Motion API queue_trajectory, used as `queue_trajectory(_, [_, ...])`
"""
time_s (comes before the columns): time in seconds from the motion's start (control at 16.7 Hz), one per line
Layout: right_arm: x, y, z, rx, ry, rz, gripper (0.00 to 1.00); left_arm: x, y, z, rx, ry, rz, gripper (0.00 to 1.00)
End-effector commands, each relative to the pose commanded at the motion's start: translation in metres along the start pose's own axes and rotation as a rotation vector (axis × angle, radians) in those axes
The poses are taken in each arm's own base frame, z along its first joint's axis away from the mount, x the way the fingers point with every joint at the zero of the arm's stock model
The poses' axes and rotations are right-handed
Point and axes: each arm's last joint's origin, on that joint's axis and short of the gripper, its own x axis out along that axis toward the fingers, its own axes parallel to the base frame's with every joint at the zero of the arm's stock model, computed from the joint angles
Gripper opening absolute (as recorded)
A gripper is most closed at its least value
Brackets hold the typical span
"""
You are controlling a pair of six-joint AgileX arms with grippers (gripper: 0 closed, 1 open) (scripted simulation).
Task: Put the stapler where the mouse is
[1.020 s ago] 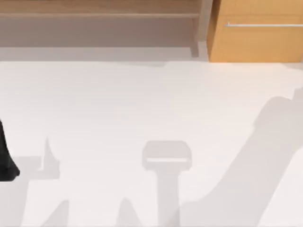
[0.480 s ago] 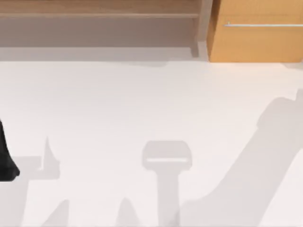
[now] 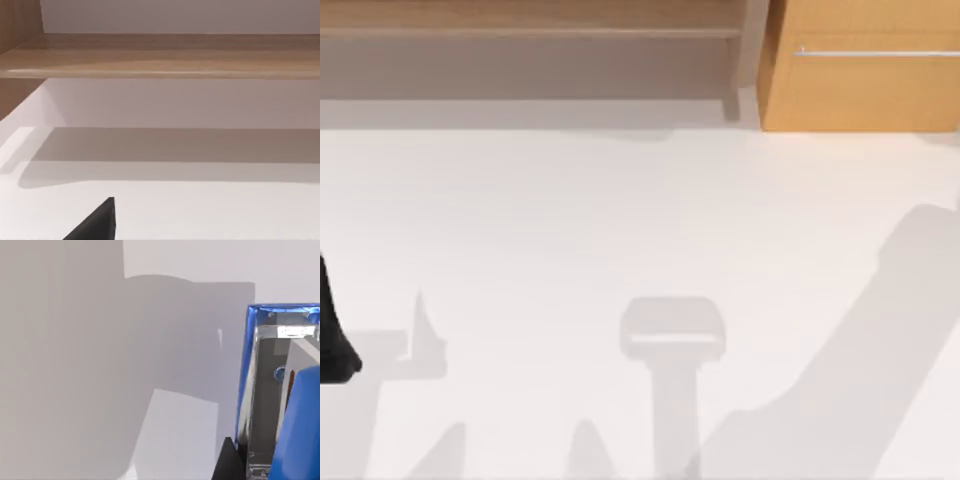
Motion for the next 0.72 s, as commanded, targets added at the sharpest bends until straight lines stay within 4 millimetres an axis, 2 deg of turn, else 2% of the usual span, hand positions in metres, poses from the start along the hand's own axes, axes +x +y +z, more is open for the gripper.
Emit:
queue_trajectory(0.18, [0.0000, 0.0000, 0.0000, 0.000, 0.000, 0.000, 0.00, 0.0000, 0.0000, 0.0000, 0.000, 0.000, 0.000, 1.00])
queue_trajectory(0.72, [0.0000, 0.0000, 0.0000, 0.000, 0.000, 0.000, 0.68, 0.0000, 0.0000, 0.0000, 0.000, 0.000, 0.000, 1.00])
